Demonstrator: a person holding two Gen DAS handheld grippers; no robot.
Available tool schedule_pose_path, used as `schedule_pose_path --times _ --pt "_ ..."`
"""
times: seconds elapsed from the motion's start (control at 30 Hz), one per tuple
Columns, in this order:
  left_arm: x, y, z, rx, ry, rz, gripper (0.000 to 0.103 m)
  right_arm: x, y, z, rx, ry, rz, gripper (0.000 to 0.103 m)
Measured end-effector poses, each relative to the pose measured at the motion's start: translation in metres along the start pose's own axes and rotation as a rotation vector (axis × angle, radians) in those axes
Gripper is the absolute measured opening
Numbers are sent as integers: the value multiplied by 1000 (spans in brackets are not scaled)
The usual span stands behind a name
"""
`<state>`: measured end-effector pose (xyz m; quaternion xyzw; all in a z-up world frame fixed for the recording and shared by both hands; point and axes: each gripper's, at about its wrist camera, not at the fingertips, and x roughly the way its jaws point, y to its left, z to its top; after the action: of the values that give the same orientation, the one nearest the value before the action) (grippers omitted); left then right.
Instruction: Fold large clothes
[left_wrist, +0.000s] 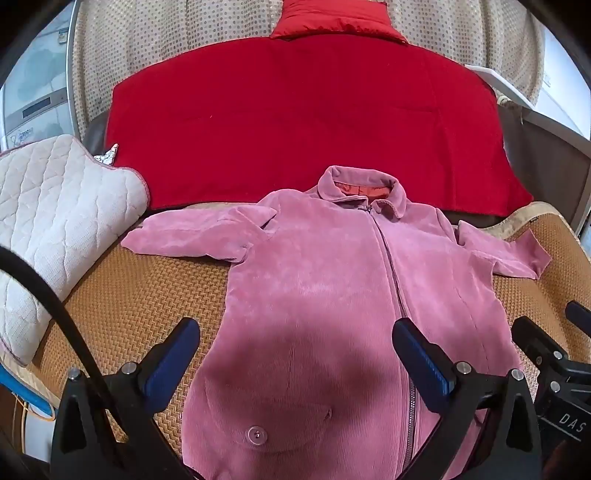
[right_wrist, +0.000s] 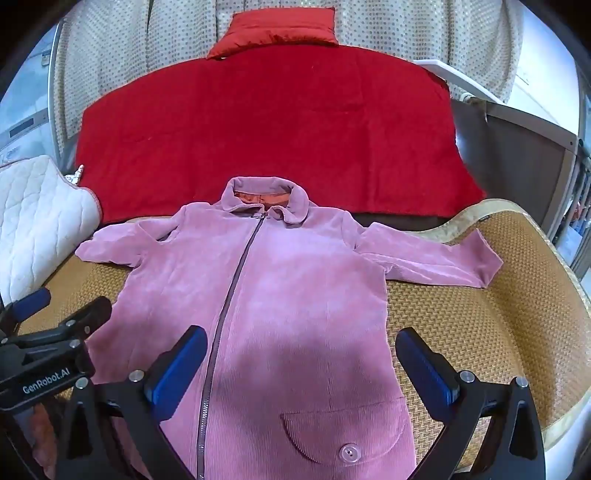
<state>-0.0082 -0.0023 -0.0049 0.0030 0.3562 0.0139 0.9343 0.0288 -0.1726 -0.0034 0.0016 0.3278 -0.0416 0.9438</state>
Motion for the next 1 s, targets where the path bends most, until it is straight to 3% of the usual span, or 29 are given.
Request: schedule_pose_path --times 1.0 --pt "5 -2 -6 10 19 12 103 3 1 0 16 12 11 103"
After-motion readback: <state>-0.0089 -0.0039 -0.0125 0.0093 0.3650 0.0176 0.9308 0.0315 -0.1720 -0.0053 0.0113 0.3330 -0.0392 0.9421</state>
